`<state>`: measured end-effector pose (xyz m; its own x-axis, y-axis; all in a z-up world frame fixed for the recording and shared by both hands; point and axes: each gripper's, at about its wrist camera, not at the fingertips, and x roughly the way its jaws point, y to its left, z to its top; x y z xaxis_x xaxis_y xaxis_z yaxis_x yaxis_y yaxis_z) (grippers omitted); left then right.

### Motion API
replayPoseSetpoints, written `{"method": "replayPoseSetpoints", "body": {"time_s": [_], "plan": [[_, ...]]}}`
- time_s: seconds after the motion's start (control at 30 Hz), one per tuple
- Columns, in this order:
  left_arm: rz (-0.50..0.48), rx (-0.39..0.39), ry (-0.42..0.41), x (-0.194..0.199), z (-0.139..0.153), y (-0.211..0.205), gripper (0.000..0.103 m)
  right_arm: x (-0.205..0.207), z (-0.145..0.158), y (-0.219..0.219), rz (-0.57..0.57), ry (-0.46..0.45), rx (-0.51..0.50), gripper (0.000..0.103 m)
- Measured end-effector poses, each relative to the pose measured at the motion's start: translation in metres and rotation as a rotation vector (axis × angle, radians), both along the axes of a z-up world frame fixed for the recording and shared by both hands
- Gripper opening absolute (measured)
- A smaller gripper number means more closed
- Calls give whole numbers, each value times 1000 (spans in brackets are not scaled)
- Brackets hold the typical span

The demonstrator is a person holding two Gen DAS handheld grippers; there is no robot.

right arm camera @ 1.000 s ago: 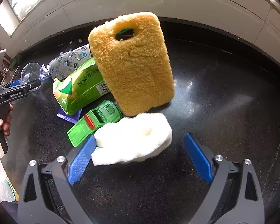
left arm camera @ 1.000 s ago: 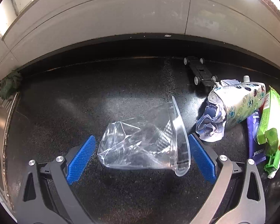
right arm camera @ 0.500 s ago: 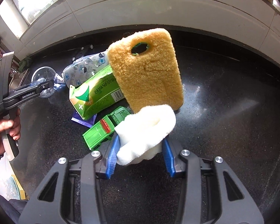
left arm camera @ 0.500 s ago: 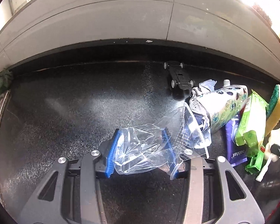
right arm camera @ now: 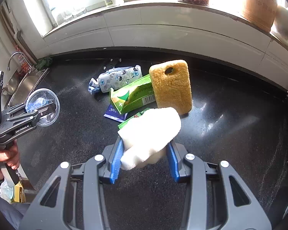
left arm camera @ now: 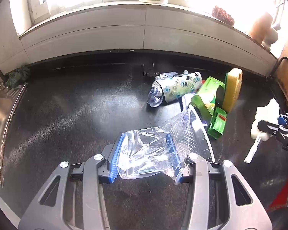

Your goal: Collect trash

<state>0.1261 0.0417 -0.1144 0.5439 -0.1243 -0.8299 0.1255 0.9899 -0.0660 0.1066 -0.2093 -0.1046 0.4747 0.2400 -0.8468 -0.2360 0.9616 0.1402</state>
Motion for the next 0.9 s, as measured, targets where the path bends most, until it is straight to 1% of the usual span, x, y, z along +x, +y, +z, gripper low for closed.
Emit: {"method": "replayPoseSetpoints", "body": {"time_s": [0.13,0.3,0.43,0.53,0.6,0.7,0.8,0.9], "plan": [[-1,-1,1,-21,0,-6,44,-12,2,6,14,-9,-3,42],[15,-2,-11,-43,6,-5,44,-22,11,5,30,-33,-3,42],[54,-4,-27,-57,14,3,44,-27,22,16,67,-58,-5,42],[96,-2,-41,-74,21,15,44,-31,27,34,122,-67,-4,42],[132,3,-53,-88,27,26,44,-35,29,54,175,-67,0,42],[201,16,-67,-115,33,47,44,-44,29,95,282,-64,9,42],[290,39,-73,-150,37,74,44,-58,29,146,411,-60,22,42],[402,60,-65,-192,36,107,44,-79,30,205,554,-52,39,42]]}}
